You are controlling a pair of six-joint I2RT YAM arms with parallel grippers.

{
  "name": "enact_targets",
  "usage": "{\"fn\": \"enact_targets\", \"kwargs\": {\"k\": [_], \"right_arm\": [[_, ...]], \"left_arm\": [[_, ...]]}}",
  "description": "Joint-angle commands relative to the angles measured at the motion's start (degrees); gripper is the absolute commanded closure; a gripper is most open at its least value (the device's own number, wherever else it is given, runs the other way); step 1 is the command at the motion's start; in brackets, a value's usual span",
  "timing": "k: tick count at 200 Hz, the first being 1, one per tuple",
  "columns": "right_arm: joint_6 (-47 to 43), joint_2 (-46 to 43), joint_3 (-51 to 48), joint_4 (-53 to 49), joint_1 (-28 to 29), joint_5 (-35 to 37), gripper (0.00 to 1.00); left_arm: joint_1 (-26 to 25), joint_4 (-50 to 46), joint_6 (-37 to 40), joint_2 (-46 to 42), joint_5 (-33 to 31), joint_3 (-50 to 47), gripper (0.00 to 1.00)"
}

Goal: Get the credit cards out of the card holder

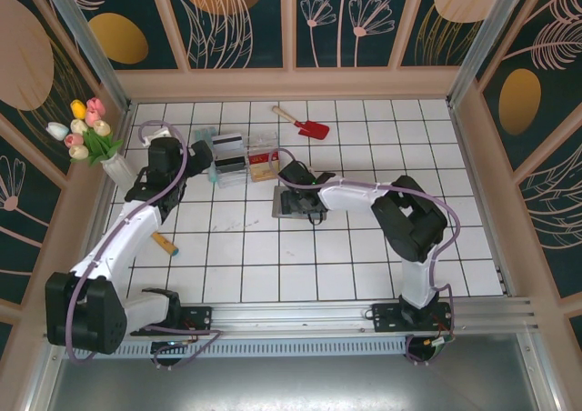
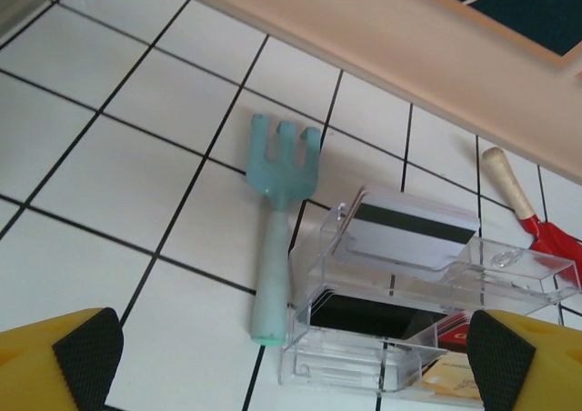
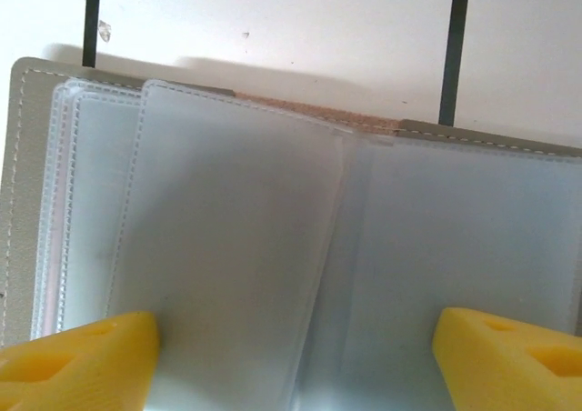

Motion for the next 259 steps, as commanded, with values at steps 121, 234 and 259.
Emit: {"fn": "enact_targets", "kwargs": {"k": [121,234,259], "right_arm": [[0.9,0.2,-8.6,-2.1,-3.0,-2.1,0.36],[1.2,0.7,-9.6,-1.8,-3.0,-1.2,0.36],[1.3,0.7,-9.8,-1.4,-2.9,-1.7,0.36]], "left_arm": [[-7.3,7.9,-15.7,12.3,28.8,-4.7,0.16],[-20.2,16.6,-23.7,28.7,35.0,0.7,0.68],[-21.0,15.2,-23.0,31.5,34.8,2.2,0.68]]}}
